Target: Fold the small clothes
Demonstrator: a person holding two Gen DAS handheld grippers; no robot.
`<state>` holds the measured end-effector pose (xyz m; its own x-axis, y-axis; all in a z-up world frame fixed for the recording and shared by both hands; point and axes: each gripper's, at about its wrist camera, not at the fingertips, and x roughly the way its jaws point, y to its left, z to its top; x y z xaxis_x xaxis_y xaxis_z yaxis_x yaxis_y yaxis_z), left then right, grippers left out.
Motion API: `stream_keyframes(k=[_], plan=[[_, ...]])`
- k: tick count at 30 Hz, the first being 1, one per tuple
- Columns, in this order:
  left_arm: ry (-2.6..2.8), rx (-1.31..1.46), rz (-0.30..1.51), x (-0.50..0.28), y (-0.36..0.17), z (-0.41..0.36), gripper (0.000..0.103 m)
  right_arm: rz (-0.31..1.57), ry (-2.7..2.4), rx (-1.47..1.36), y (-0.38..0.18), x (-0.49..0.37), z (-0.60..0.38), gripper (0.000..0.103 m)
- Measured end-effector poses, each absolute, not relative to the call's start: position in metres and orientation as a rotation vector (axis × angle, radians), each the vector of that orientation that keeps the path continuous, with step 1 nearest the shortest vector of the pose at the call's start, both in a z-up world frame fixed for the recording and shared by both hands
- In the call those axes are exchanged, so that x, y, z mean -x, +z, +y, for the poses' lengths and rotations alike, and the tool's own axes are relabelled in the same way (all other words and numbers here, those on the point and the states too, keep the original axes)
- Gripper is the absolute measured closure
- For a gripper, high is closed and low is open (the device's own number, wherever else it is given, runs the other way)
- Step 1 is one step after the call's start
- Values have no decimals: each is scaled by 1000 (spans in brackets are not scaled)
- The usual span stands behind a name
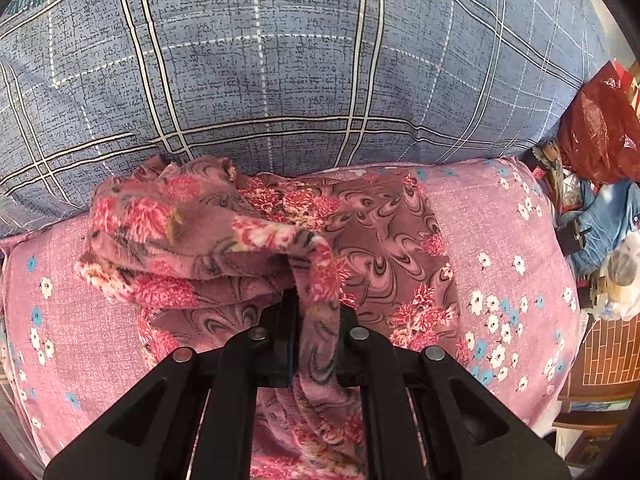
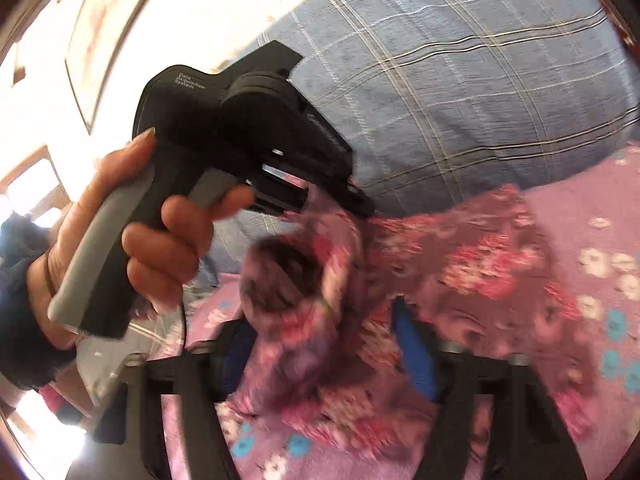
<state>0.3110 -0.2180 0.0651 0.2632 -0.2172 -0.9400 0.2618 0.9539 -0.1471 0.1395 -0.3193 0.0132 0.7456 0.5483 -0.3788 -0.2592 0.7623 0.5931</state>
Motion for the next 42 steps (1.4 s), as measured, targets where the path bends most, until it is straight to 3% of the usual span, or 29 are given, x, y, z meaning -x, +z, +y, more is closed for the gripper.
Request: stream_keyframes(k=[7,12,15,17,18,19,20,21,23,24,26,27,30,34,37,38,40,42], plan=[[-465,-14,1259,-298,73,-270,93,531,335,-790,17,-113,-386,91],[-461,-111,1296,-292,45,-312,86,662,253,-926,-9,-106,-417,91],[-520,62,1271,-298,60,-291,86,752,215,-966,-28,-111,-421,90],[-531,197,1205,-303,85,-264,81,792,199,-978,-37,-116,-420,85],[-526,245,1173,-305,98,-248,72,799,191,-980,-39,-117,-420,84],[-509,283,1137,-306,111,-227,56,811,183,-976,-38,-118,-420,84],[-492,293,1115,-306,116,-214,49,811,175,-976,-35,-120,-420,81],[-446,287,1084,-304,120,-193,44,789,148,-975,-28,-117,-424,80],[-400,265,1068,-299,113,-164,44,661,60,-944,-2,-107,-435,78],[-388,265,1081,-298,105,-152,44,577,19,-926,12,-100,-443,76],[-354,318,1129,-299,82,-128,44,486,-15,-934,30,-107,-458,52],[-344,380,1168,-305,65,-116,44,517,39,-940,34,-127,-462,35],[-367,536,1231,-303,34,-103,44,670,191,-919,31,-194,-460,34],[-403,541,1238,-298,19,-110,44,816,328,-845,18,-270,-431,41],[-408,535,1244,-298,17,-118,44,974,152,-544,6,-302,-398,41],[-412,535,1242,-298,18,-120,44,1027,134,-479,0,-309,-388,57],[-437,546,1215,-296,25,-117,44,1011,249,-508,3,-310,-383,98],[-444,565,1181,-291,27,-113,44,850,294,-561,25,-291,-395,99]])
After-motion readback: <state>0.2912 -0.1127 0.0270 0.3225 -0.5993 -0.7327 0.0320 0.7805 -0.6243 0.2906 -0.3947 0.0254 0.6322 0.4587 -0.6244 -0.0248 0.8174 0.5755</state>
